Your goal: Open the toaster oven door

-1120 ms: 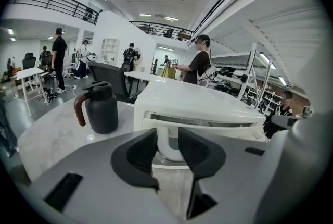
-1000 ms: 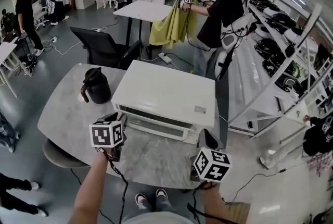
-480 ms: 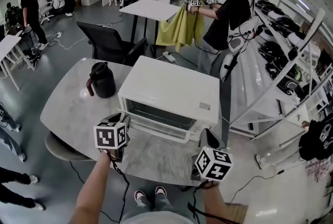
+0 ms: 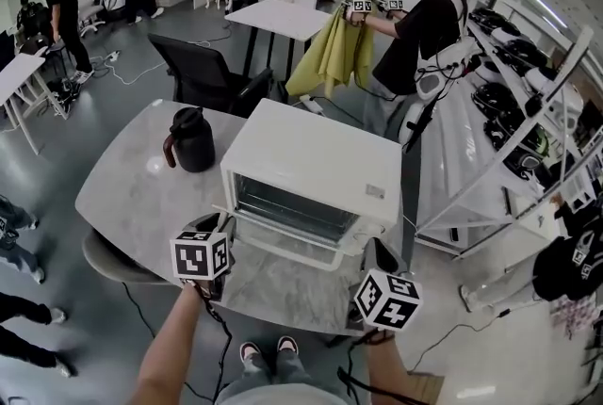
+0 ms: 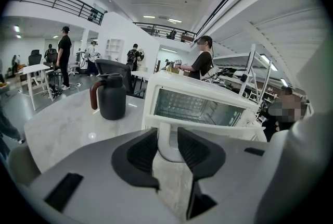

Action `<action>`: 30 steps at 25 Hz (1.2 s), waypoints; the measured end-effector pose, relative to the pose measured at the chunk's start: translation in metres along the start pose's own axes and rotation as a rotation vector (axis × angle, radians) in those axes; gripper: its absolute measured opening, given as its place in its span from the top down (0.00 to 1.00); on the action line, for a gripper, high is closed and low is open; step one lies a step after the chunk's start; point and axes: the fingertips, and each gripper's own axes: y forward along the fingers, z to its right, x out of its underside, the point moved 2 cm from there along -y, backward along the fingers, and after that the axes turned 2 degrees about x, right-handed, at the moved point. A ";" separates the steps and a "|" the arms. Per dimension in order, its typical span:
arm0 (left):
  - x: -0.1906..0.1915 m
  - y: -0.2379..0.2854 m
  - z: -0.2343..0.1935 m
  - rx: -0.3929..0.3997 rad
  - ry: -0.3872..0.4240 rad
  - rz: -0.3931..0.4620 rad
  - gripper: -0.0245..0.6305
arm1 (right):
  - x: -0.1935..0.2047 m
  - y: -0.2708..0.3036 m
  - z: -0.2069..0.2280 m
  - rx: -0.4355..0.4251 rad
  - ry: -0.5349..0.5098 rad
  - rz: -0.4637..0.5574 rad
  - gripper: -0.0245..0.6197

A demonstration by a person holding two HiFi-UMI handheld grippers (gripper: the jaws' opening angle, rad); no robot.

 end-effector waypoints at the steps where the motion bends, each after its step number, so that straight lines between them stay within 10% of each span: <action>1: 0.003 -0.001 0.000 -0.002 -0.002 0.001 0.78 | 0.001 0.000 0.000 0.000 -0.002 -0.002 0.95; 30: 0.080 -0.018 -0.018 -0.029 -0.043 -0.072 0.83 | 0.028 -0.004 -0.017 -0.034 -0.055 -0.059 0.95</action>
